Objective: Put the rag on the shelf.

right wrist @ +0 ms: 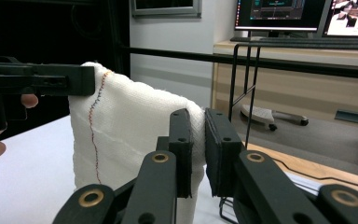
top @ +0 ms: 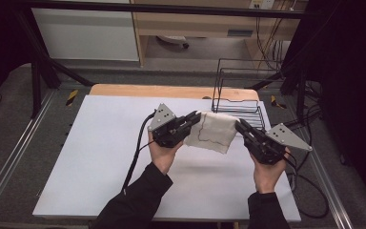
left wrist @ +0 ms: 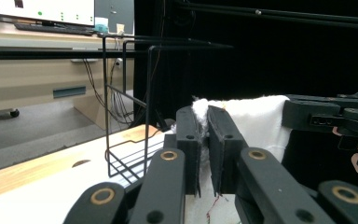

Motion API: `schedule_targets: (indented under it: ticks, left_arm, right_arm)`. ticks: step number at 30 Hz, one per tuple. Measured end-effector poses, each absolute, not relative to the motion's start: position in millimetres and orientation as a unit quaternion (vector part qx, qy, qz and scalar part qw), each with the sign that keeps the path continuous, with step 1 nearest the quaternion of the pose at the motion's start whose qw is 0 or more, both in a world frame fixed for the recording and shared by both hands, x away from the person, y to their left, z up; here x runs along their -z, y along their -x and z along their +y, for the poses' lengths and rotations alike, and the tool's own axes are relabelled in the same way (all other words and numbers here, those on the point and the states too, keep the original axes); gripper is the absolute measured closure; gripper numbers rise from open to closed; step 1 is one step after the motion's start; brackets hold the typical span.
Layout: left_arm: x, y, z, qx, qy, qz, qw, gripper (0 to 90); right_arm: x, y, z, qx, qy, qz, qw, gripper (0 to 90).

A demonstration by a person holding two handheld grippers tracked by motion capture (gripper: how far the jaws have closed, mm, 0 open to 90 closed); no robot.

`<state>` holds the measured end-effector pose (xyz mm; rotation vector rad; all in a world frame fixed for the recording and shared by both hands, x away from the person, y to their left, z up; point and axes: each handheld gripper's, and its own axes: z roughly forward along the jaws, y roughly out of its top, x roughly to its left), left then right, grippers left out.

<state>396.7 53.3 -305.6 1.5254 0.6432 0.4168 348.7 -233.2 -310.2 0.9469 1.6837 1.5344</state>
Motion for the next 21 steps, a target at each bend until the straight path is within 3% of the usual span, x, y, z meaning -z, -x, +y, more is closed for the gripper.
schedule_targets:
  ticks: [21]
  left_arm:
    - [277, -410, 43, -0.19, -0.656, 0.281, 0.674, 83.4]
  right_arm:
    - [277, -358, -239, -0.595, -0.36, 0.623, 0.358, 82.1]
